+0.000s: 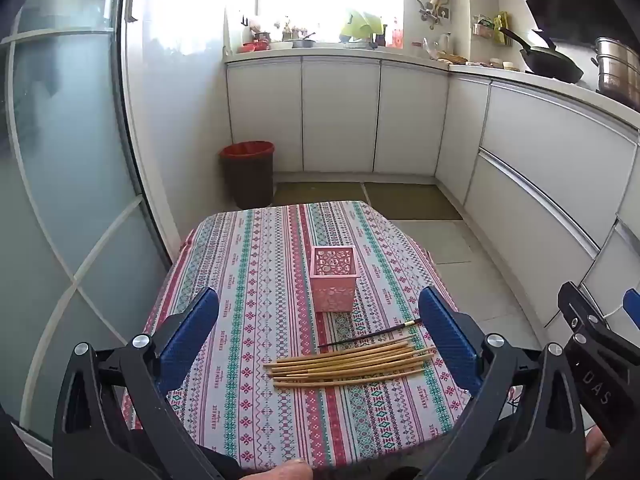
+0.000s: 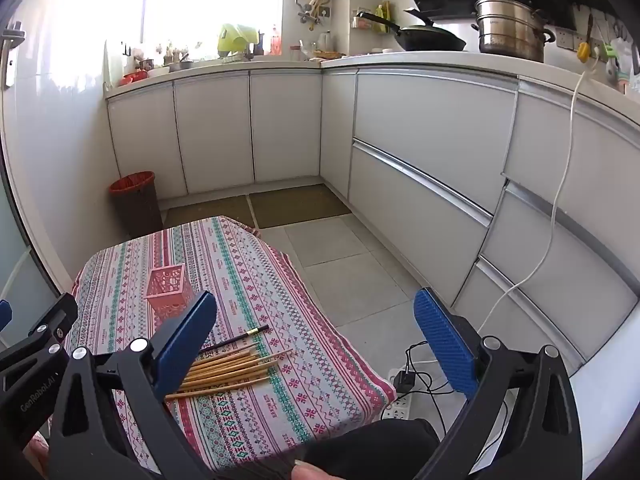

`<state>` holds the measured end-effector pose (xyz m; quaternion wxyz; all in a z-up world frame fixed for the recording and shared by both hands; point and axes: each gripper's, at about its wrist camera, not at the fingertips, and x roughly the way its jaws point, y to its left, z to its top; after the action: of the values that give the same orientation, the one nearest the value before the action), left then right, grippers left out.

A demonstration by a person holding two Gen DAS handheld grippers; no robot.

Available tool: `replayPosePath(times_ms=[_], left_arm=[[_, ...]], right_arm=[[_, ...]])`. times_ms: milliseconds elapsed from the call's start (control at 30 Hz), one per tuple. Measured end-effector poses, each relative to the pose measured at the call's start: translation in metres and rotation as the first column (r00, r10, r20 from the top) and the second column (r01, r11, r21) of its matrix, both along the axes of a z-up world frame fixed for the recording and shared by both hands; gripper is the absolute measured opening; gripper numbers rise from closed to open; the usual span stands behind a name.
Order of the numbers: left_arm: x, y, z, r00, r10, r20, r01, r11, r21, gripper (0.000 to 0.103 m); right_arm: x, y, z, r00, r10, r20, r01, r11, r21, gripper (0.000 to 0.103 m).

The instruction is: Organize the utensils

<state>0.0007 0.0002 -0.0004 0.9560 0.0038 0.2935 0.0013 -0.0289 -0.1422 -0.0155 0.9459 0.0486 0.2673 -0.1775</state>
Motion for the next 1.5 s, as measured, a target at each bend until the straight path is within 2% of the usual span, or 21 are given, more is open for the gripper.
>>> replayPosePath(times_ms=[1500], left_arm=[[0.002, 0.003, -0.01, 1.0, 0.011, -0.007, -0.011, 1.0, -0.003, 0.096]], right_arm=[[0.001, 0.002, -0.003, 1.0, 0.009, -0.016, -0.009, 1.0, -0.003, 0.096]])
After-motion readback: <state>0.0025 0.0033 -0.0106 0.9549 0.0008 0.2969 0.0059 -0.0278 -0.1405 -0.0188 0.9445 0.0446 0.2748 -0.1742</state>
